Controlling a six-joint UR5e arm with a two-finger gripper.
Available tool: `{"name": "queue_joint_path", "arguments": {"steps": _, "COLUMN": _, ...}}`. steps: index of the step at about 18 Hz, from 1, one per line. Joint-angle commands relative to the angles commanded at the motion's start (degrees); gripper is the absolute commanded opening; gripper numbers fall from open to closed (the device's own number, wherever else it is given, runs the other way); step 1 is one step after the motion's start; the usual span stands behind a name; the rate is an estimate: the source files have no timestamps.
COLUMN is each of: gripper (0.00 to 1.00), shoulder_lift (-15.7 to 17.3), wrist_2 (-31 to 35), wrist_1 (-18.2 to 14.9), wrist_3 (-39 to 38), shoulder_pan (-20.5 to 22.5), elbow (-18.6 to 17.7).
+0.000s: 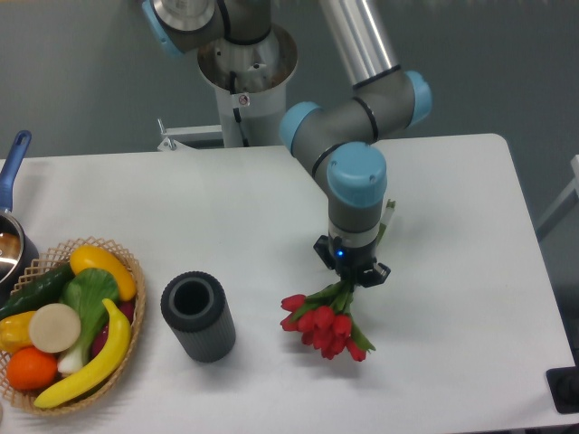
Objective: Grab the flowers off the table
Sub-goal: 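Close the gripper around the tulip stems and lift the bunch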
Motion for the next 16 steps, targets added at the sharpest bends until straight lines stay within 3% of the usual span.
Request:
{"name": "queue_joint_path", "arguments": {"steps": 5, "gripper": 0.0, "shoulder_lift": -0.6, "wrist_2": 0.3, "wrist_1": -9.1, "wrist_3": 0.3, "shoulder_pan": -0.1, "elbow": 7.3}}
{"name": "queue_joint_path", "arguments": {"steps": 16, "gripper": 0.0, "shoulder_lift": -0.7, "wrist_2": 0.4, "wrist_1": -15.3, "wrist_3": 1.9, "shoulder_pan": -0.2, "elbow": 11.1}}
